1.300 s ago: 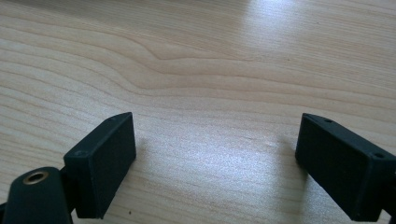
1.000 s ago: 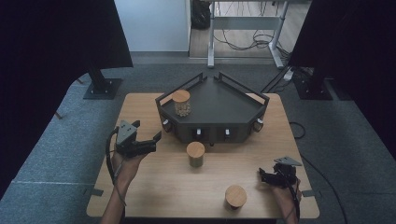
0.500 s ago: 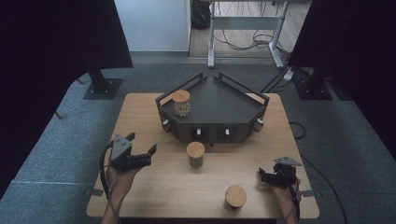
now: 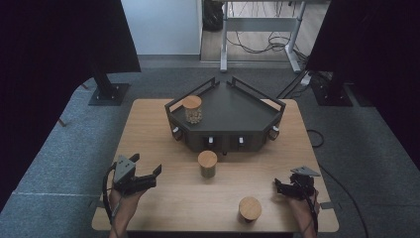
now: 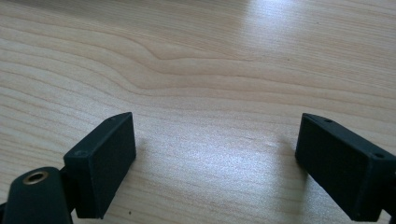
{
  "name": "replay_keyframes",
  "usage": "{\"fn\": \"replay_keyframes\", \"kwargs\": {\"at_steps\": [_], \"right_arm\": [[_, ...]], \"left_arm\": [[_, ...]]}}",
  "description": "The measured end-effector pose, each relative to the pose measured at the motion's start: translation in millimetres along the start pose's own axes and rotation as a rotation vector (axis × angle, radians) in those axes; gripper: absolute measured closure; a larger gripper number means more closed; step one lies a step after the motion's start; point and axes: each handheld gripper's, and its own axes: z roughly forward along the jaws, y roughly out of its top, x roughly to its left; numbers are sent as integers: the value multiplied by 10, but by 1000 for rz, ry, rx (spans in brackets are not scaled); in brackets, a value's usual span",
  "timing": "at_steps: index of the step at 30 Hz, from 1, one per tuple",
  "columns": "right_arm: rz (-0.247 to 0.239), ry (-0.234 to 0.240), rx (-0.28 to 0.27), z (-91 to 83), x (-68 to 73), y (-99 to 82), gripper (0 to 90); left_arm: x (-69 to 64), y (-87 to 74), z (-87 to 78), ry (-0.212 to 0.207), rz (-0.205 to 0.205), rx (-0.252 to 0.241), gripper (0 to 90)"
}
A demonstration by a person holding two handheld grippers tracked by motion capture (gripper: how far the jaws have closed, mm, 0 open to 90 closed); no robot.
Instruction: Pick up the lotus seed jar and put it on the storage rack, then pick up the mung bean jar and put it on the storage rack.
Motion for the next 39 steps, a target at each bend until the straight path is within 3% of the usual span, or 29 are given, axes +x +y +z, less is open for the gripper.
{"fn": "replay_keyframes", "kwargs": {"at_steps": [17,22,27,39], "right_arm": [[0,0,0,0,0,0,115],[0,0,0,0,0,0,115],[-3,5,1,-1,1,0,103],[-39,79,-28,-60,109,19,117]], "left_arm": [[-42,-569,61,16,-65,80,87],[-70,-674,89,27,-60,114,88],[-70,-763,134,37,-80,142,87],[-47,-847,218,51,-81,211,86]]}}
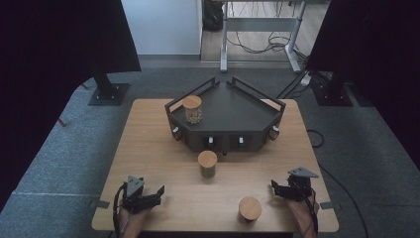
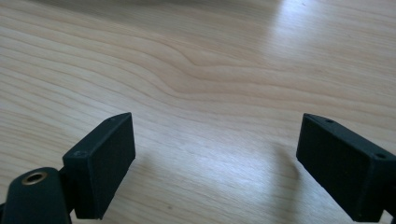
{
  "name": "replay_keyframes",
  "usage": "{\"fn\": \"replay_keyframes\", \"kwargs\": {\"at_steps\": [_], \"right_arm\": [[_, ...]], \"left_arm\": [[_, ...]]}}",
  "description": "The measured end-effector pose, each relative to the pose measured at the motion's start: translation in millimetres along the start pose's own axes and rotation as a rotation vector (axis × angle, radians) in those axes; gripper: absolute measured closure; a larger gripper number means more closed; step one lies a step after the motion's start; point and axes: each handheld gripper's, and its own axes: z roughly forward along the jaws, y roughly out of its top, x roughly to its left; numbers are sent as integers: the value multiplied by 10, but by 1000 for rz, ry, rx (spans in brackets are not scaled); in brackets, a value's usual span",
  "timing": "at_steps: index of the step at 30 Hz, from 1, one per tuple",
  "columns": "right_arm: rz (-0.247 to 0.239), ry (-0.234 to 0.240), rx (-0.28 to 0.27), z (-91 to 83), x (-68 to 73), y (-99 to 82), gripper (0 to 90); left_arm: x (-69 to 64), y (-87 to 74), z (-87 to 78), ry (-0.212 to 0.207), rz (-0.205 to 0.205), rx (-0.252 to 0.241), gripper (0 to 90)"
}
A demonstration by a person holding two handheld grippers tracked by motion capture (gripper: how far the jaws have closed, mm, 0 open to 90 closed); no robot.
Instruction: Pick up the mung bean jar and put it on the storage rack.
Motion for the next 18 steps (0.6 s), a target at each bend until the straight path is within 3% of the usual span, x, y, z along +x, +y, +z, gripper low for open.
{"fn": "replay_keyframes", "kwargs": {"at_steps": [18], "right_arm": [[-14,24,-74,-258,225,215,175]], "left_arm": [[0,-6,85,20,12,62,91]]}}
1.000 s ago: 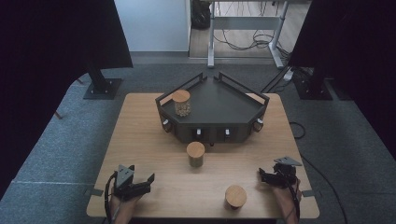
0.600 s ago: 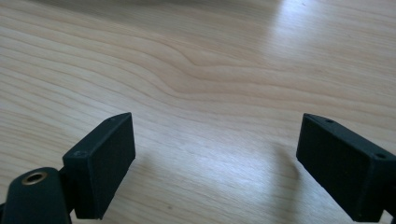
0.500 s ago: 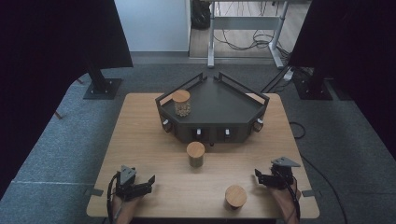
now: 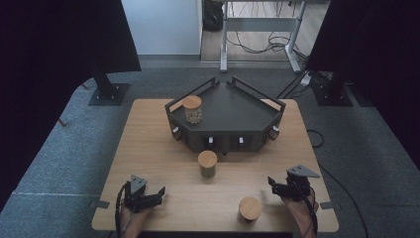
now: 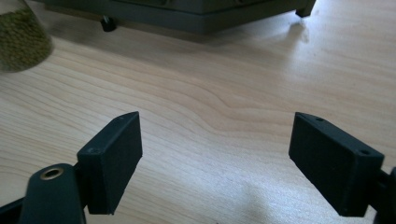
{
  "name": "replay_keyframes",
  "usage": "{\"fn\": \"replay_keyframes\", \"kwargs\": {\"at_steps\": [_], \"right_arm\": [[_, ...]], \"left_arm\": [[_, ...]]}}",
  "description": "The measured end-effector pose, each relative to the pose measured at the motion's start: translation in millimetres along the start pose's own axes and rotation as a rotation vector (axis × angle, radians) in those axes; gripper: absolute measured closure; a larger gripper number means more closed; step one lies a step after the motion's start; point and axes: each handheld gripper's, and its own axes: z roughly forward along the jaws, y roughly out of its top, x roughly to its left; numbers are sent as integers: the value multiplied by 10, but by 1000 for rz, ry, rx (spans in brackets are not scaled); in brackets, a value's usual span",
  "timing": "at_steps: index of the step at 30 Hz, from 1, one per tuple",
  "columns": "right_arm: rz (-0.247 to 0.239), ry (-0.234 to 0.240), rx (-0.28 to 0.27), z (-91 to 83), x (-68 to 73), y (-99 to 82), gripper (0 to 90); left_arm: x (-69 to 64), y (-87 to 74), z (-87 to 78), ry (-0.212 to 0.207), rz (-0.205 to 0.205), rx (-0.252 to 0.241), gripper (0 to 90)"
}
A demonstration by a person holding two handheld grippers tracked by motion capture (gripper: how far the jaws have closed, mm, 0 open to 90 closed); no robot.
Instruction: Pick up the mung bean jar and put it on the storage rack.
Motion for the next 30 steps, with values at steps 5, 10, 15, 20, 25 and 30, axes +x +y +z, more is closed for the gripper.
{"fn": "replay_keyframes", "kwargs": {"at_steps": [5,10,15,20,25,30], "right_arm": [[-2,4,-14,-86,88,82,175],[-34,7,-40,-194,198,197,159],[-69,15,-63,-279,308,311,158],[-72,45,-65,-289,389,393,159],[-70,58,-66,-270,498,450,158],[-69,56,-75,-245,583,495,155]], "left_arm": [[5,-7,-7,6,-1,5,95],[5,-23,-28,19,-6,6,104],[10,-32,-41,23,-10,6,105],[8,-31,-38,26,-10,10,106],[-7,-23,-20,31,6,28,111],[1,-29,-30,27,-6,19,111]]}}
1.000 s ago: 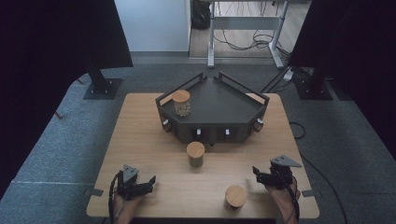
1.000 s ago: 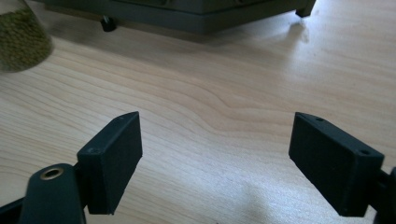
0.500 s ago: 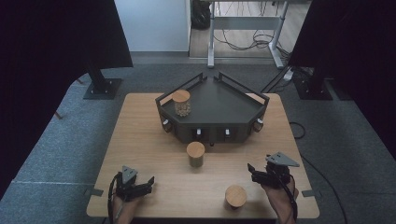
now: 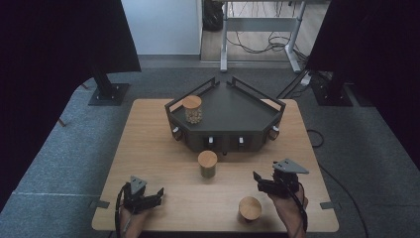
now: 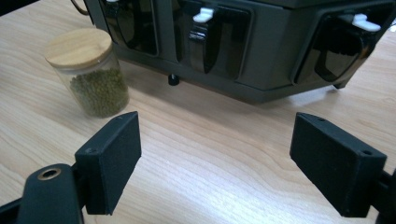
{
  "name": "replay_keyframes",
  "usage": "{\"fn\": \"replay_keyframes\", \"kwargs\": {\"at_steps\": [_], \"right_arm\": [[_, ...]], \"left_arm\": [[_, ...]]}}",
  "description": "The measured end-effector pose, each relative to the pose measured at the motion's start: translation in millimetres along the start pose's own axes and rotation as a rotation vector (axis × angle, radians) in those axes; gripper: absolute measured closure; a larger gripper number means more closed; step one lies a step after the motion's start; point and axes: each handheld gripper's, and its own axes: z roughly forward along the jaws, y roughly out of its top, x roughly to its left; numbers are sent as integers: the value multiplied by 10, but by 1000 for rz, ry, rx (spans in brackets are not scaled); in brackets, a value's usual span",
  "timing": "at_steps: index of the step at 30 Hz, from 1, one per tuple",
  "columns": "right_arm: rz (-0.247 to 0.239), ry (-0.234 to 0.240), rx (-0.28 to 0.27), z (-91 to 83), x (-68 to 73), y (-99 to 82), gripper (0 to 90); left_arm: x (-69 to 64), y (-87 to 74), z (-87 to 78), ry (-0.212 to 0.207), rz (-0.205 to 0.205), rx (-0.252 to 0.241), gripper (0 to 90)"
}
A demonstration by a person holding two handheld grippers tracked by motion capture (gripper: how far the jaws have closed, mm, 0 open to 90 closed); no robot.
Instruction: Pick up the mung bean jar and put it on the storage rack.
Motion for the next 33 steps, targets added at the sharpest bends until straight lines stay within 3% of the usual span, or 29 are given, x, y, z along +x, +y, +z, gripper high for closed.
{"fn": "replay_keyframes", "kwargs": {"at_steps": [13,19,23,33], "right_arm": [[15,-14,-39,-16,256,94,139],[-1,-41,-61,-32,469,129,151],[-7,-28,-68,13,586,158,159],[50,-5,-91,84,752,199,180]], "left_arm": [[-6,-4,-2,0,3,8,111],[-15,-3,3,-3,3,11,111],[-8,-3,4,-9,-3,12,111],[-28,1,16,7,10,28,109]]}}
